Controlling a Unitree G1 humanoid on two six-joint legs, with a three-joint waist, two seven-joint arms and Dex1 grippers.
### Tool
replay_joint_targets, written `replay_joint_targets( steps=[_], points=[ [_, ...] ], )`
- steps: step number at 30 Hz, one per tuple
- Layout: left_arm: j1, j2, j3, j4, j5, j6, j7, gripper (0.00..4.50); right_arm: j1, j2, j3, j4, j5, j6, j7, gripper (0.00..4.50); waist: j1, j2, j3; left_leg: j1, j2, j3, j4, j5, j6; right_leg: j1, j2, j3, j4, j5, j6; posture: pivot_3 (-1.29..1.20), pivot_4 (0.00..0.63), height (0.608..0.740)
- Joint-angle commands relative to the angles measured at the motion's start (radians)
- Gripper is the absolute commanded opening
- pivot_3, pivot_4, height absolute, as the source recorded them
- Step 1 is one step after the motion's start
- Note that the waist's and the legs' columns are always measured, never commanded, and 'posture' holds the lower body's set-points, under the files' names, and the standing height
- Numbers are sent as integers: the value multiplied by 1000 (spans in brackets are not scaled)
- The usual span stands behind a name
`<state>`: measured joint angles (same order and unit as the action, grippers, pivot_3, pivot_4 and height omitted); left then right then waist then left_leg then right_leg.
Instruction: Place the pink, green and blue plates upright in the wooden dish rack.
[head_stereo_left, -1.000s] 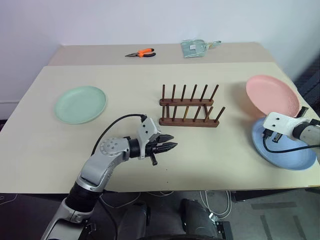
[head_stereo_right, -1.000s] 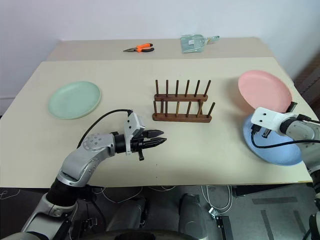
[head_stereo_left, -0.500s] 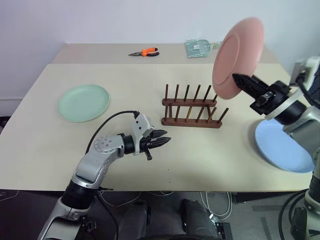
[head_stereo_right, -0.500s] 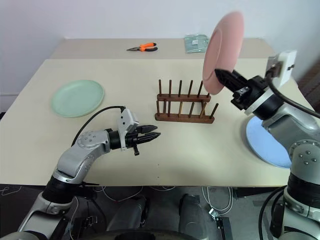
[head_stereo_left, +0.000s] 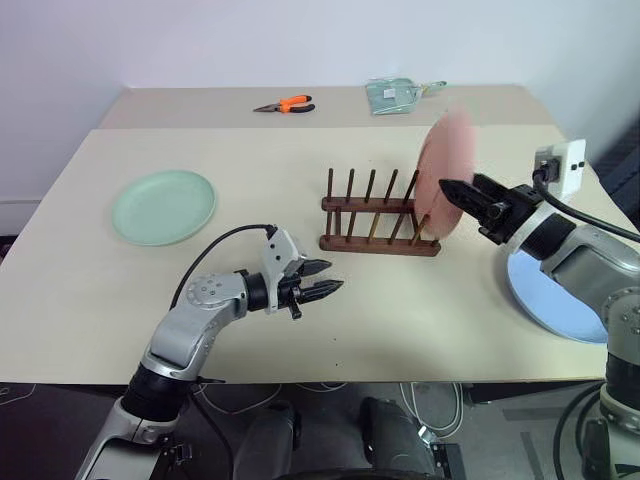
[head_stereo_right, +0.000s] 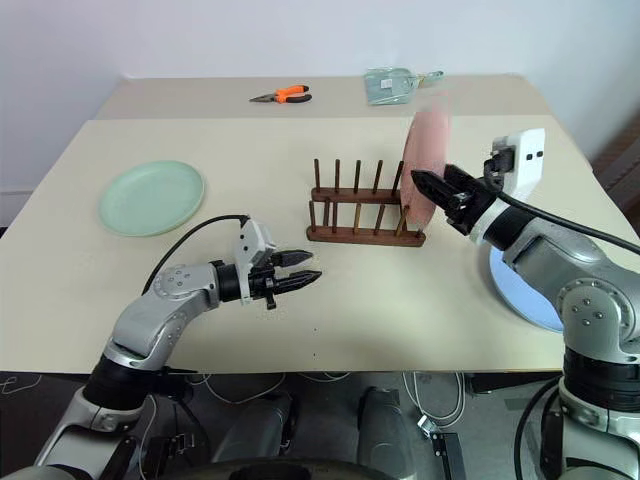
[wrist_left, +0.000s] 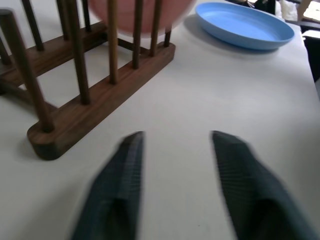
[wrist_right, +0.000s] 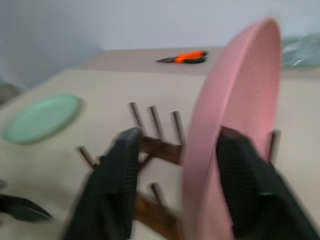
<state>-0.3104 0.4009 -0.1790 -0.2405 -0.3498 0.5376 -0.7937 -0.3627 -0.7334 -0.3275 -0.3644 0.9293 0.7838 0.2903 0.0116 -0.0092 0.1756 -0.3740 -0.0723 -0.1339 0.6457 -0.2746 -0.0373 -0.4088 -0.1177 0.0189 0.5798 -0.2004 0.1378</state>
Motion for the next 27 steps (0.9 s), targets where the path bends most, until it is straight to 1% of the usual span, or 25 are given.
replay_joint_targets(
  steps=[1, 2, 3, 4, 6, 8, 9, 11, 14, 19, 20, 21, 23, 25, 27],
  points=[
    [-31, -12, 98, 53, 59, -54, 144, 4171, -56, -66, -71, 35, -118, -109, 26, 2100, 0, 0, 0, 0, 0, 0, 0, 0, 0, 0, 0, 0, 0, 0, 0, 0, 150, 740],
    [-48, -17, 130, 96, 90, -66, 211, 4480, -70, -84, -85, 53, -144, -131, 34, 2100, 1, 0, 0, 0, 0, 0, 0, 0, 0, 0, 0, 0, 0, 0, 0, 0, 150, 740],
    [-79, -28, 198, 154, 114, -74, 317, 4480, -93, -103, -104, 70, -142, -139, 54, 2100, 2, 0, 0, 0, 0, 0, 0, 0, 0, 0, 0, 0, 0, 0, 0, 0, 150, 740],
    [-106, -38, 261, 200, 127, -76, 409, 4500, -110, -117, -115, 74, -132, -142, 80, 2344, 1, 0, 0, 0, 0, 0, 0, 0, 0, 0, 0, 0, 0, 0, 0, 0, 150, 740],
    [-156, -41, 373, 276, 161, -67, 584, 4500, -135, -144, -103, 39, -108, -138, 150, 2973, -2, -1, 0, 0, 0, -1, 0, 0, 0, 0, 1, 0, 0, 2, 3, 0, 150, 740],
    [-189, -24, 462, 324, 203, -41, 732, 4500, -152, -156, -38, -37, -100, -131, 207, 3912, -8, -1, 0, 1, 1, -1, -1, 0, 0, -1, 1, 0, 0, 2, 4, 0, 150, 740],
    [-201, -19, 505, 339, 216, -30, 795, 4500, -153, -159, 4, -78, -106, -127, 232, 4461, -14, -1, 0, 1, 1, -1, -2, 0, 0, -1, 1, 0, 1, 2, 4, 0, 150, 740],
    [-217, -18, 590, 344, 209, 14, 892, 4500, -145, -153, 112, -165, -144, -137, 283, 4487, -22, -2, 0, 1, 1, -1, -2, 0, 0, -1, 1, 0, 1, 1, 6, 0, 150, 740],
    [-225, -32, 682, 319, 171, 120, 969, 4500, -142, -101, 252, -237, -178, -140, 315, 4487, -22, -4, 0, 1, 0, -1, -1, 0, 0, -1, 0, -1, 1, 1, 6, 0, 150, 740],
    [-230, -69, 779, 283, 60, 267, 983, 4500, -113, -23, 361, -263, -243, -152, 319, 4487, 2, -11, 0, 0, -1, -2, 1, 0, 0, 0, 0, -1, 1, 2, 7, 0, 150, 740],
    [-237, -91, 827, 286, 15, 303, 996, 4500, -95, -14, 386, -265, -272, -166, 323, 4487, 4, -12, 0, 0, -1, -2, 1, 0, 0, 0, 0, -1, 1, 3, 7, 0, 150, 740],
    [-248, -112, 871, 294, -30, 335, 1005, 4258, -81, -6, 404, -261, -296, -176, 327, 4498, 4, -12, 0, 0, -1, -3, 1, 0, 0, 0, 0, -1, 1, 3, 6, 0, 150, 740],
    [-266, -132, 925, 319, -81, 352, 1014, 3621, -62, 2, 420, -254, -331, -186, 330, 4500, 3, -13, 0, 0, -1, -3, 0, 0, -1, 0, 0, -1, 1, 4, 4, 0, 150, 740],
    [-291, -146, 968, 353, -129, 357, 1021, 2702, -50, 7, 424, -255, -351, -188, 333, 4500, 2, -14, 0, 0, -1, -3, 0, 0, -1, -1, 0, -1, 1, 4, 4, 0, 150, 740],
    [-313, -155, 1002, 382, -161, 355, 1043, 1597, -42, 11, 423, -256, -369, -191, 336, 4500, 1, -14, 0, 0, -1, -3, 0, 0, -1, -1, 0, -1, 2, 4, 4, 0, 150, 740]
  ],
)
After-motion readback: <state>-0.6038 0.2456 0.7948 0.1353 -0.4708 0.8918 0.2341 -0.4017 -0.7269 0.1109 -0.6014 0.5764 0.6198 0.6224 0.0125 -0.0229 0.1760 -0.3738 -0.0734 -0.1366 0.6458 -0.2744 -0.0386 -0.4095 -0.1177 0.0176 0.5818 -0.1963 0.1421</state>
